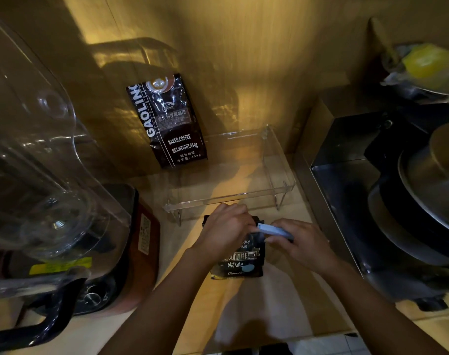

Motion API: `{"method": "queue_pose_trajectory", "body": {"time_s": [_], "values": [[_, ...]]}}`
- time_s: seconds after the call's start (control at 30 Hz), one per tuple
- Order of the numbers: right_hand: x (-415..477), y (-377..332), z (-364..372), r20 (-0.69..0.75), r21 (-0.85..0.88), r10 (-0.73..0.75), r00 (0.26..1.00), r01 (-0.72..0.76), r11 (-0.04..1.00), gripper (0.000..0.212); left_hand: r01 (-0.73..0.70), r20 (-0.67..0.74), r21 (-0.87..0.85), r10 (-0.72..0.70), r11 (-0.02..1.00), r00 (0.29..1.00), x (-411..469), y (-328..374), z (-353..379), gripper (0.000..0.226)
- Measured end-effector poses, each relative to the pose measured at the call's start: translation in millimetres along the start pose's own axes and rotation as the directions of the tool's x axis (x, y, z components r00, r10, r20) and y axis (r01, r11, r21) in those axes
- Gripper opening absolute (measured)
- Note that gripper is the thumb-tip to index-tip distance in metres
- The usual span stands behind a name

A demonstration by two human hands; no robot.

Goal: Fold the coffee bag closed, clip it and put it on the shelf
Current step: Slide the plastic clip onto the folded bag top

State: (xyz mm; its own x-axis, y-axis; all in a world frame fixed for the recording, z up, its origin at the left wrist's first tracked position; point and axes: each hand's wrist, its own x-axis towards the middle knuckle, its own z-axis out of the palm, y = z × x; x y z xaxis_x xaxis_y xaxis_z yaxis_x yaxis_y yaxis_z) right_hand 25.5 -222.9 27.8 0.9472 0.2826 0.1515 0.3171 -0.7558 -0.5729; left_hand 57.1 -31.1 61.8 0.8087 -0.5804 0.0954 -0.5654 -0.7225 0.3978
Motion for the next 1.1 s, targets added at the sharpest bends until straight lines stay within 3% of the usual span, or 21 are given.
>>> {"method": "queue_pose_trajectory", "body": {"time_s": [0.13,0.3,0.67,0.87,1.1], "values": [[-2.7,0.5,3.0,-0.023,-0.061,-0.071,0.997,0.070,0.996,0.026,-0.011,-0.022,0.051,0.012,0.999,1.000,-2.5,1.7,-0.1,0.012],[-6.0,1.8,2.0,-0.028,-0.130,-0.208,0.978,0.202,0.971,0.004,-0.006,-0.043,0.040,0.008,0.999,0.999,-3.1,0.3,-0.5,0.012],[-15.5,2.0,2.8,-0.061,-0.046,-0.193,0.979,0.190,0.981,0.014,0.036,-0.056,-0.045,-0.039,0.998,0.998,-6.0,-3.8,5.0,0.014],[-7.6,1.2,-1.8,0.053,0.191,0.030,0.998,-0.039,0.981,0.020,0.047,-0.050,-0.060,-0.050,0.997,0.997,-9.1,-6.3,7.0,0.015],[-8.0,0.2,-9.6,0.258,0.384,0.234,0.937,-0.322,0.865,0.023,0.029,-0.019,-0.128,-0.032,0.991,0.999,-11.5,-9.3,5.3,0.014]]}}
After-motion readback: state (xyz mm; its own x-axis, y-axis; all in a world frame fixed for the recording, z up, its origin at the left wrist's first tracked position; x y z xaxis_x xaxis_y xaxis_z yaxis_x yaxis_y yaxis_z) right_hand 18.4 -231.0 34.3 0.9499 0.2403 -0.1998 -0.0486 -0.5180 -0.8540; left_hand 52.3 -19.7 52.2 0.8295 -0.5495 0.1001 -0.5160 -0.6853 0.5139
